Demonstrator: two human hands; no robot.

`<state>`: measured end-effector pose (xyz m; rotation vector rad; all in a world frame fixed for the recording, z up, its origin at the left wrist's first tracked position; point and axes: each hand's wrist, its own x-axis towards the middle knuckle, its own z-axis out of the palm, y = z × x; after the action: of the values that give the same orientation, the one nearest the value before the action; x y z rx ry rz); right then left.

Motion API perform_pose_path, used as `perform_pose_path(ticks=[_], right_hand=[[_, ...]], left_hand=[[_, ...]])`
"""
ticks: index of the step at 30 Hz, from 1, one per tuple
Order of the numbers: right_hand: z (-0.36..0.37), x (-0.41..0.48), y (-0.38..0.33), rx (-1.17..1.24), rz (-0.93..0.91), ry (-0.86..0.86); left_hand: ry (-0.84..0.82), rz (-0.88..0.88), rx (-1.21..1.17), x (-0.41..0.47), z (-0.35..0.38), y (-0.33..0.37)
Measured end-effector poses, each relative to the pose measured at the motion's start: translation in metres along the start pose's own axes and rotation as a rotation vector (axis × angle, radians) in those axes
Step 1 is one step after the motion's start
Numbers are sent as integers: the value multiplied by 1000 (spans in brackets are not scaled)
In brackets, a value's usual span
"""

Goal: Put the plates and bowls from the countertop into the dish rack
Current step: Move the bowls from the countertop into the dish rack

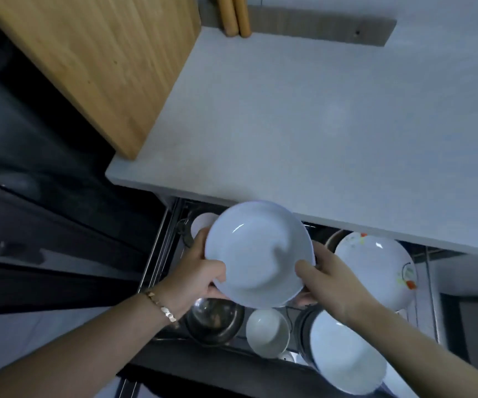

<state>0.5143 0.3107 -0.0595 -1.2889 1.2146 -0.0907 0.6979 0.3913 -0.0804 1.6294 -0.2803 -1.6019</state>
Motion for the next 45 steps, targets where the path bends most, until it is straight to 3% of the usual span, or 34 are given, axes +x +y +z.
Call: perform_pose_path(ticks=[8, 15, 34, 36, 40, 45], right_hand=[[96, 42, 87, -210, 177, -51], [158, 83, 156, -73, 441, 22], [178, 91, 171, -67, 510, 122], [179, 91, 171, -139, 504, 163], [180, 92, 169, -313, 438, 153], [171, 97, 167, -228, 398, 111]], left_hand=[[183, -182, 201, 30, -53, -87], [165, -197, 556, 81, -85, -136], [221, -202, 1020, 111, -94, -167], [228, -168, 1004, 111, -98, -169], [105, -212, 747, 113, -106, -172], [123, -242, 810, 115, -103, -176]])
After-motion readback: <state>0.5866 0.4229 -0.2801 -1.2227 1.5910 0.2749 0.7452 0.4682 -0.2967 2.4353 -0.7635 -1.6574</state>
